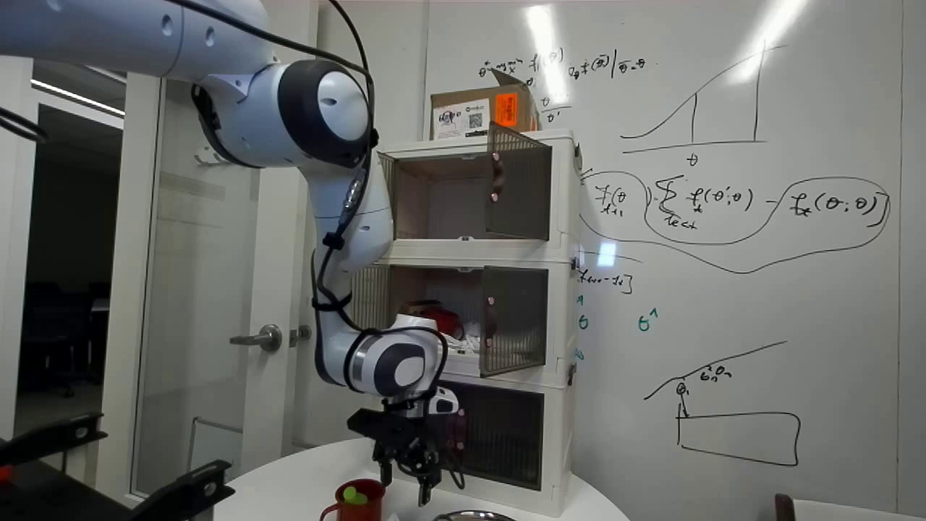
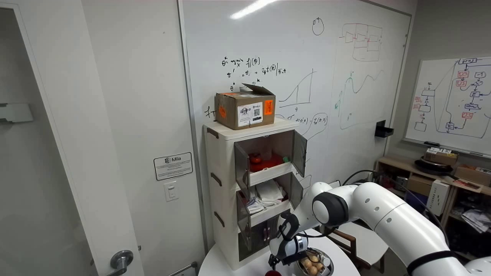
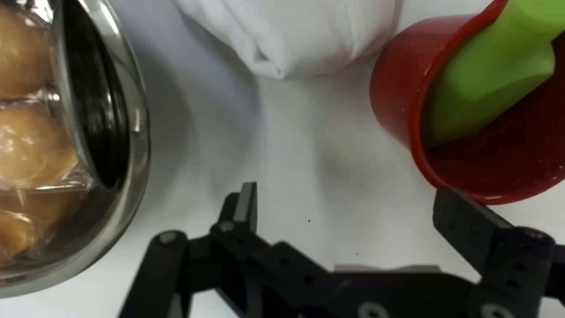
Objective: Put the red mug in the open upper cabinet.
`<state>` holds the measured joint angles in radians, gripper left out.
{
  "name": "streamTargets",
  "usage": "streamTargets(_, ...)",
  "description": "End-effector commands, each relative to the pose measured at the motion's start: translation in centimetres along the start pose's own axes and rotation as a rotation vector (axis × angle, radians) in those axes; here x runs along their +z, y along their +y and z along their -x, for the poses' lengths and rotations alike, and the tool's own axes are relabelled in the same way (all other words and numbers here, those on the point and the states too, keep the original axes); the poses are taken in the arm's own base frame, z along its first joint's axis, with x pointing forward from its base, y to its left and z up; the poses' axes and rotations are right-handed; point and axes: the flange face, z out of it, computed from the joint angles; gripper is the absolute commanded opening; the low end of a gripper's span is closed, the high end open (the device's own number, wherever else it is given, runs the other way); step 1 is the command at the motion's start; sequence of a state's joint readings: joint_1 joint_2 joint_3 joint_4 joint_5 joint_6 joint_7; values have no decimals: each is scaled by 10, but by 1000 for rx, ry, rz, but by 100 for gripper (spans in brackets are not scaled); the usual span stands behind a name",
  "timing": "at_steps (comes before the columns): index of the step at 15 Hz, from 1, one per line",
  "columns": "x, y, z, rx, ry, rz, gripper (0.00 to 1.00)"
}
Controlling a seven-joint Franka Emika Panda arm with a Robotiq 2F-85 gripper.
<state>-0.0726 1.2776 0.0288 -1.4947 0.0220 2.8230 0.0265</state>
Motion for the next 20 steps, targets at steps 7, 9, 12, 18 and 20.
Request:
streamTargets(7, -5, 4, 1, 32, 38, -3, 100)
streamTargets(9, -6, 4, 3, 28, 29, 1, 100)
streamTargets(12, -9, 3, 8, 22, 28, -8, 100)
streamTargets(18, -24, 3, 19, 24, 73, -13, 100)
streamTargets(20, -27, 2, 24, 15, 59, -10, 100)
